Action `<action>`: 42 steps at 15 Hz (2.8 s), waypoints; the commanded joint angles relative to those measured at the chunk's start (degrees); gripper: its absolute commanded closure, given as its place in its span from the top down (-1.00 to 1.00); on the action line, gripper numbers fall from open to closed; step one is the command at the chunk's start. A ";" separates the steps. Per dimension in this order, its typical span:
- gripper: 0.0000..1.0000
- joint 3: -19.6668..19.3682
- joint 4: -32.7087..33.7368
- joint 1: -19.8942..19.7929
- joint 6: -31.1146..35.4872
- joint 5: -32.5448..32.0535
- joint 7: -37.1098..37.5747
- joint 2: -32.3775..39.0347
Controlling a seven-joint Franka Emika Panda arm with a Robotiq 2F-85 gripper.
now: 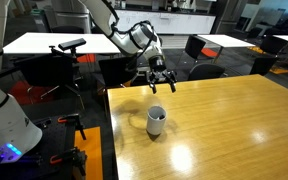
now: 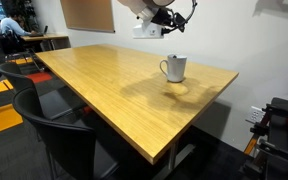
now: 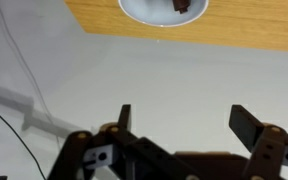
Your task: Put the marker inside the mug
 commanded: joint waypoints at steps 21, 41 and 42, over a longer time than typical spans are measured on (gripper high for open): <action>1.00 1.29 -21.51 -7.10 40.52 10.81 -46.00 -22.50; 1.00 0.54 -22.66 -8.43 18.16 49.03 -107.84 -29.31; 1.00 0.52 -22.58 -8.55 17.49 48.94 -108.15 -29.18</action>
